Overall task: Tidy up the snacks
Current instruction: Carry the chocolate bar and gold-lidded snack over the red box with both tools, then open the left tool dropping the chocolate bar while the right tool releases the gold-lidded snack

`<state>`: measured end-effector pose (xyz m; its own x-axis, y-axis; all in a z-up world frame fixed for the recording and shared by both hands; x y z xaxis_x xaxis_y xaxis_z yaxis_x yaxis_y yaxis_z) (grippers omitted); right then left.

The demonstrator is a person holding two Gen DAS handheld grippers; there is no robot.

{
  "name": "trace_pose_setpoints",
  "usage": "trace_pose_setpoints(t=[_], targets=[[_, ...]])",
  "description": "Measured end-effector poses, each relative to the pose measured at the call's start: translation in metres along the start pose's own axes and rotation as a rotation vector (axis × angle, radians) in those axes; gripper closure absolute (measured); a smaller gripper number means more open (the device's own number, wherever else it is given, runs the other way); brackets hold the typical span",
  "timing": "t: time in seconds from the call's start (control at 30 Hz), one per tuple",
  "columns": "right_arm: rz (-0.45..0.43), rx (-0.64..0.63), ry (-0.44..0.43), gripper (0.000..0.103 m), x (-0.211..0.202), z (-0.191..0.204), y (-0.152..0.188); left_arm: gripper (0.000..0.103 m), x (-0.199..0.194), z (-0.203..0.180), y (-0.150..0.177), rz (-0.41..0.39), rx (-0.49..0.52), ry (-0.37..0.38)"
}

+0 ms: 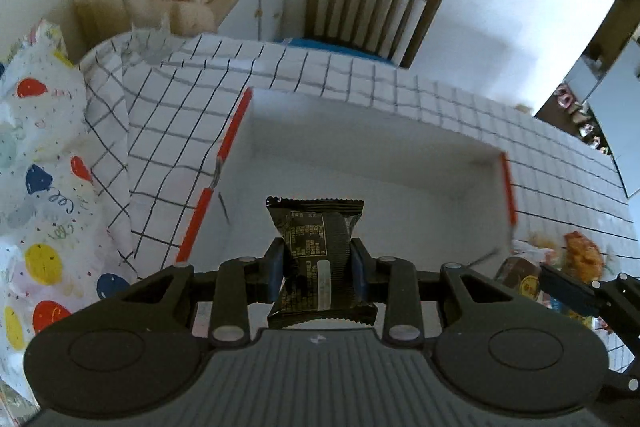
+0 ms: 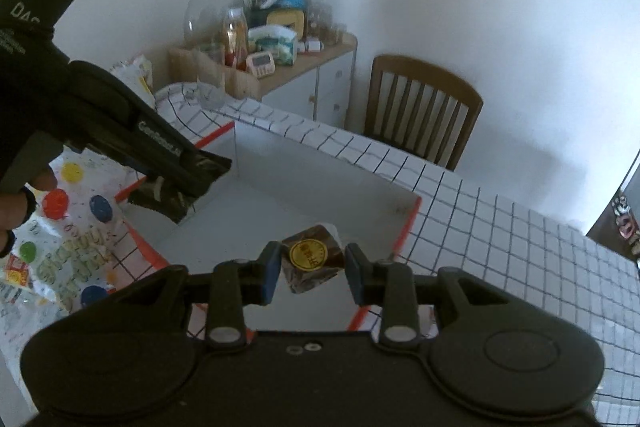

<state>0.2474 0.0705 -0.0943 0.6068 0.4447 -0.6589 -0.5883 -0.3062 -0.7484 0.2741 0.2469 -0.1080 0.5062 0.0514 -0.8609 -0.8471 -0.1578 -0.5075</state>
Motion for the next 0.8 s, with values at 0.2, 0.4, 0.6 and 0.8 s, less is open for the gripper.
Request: trace_pose_setpoints(t=[0.2, 0.4, 0.6, 0.8], targets=[[0.092, 0.029, 0.024, 0.07, 0.04, 0.002, 0.004, 0.07, 0.036, 0.008, -0.003, 0.053, 0.036, -0.006], [0.19, 0.016, 0.049, 0.07, 0.073, 0.004, 0.016, 0.07, 0.073, 0.012, -0.002, 0.123, 0.034, -0.007], [0.253, 0.038, 0.047, 0.07, 0.093, 0.001, 0.022, 0.07, 0.09, 0.004, -0.001, 0.175, 0.051, 0.011], [0.298, 0.023, 0.059, 0.07, 0.106, 0.004, 0.025, 0.07, 0.106, -0.004, 0.001, 0.223, 0.064, 0.026]])
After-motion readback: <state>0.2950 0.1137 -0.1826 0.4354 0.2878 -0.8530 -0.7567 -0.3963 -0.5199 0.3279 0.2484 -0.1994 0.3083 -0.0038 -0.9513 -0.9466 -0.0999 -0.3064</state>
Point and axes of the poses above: each gripper's, at about its wrist camera, not at the fingertips, and x roughly the way its jaws point, z to its left, y to its underside, the point moved 6 cm from there along x, roughly the way its jaws point, and after that the axes turned 9 degrees about x, right-handed, at the moved point
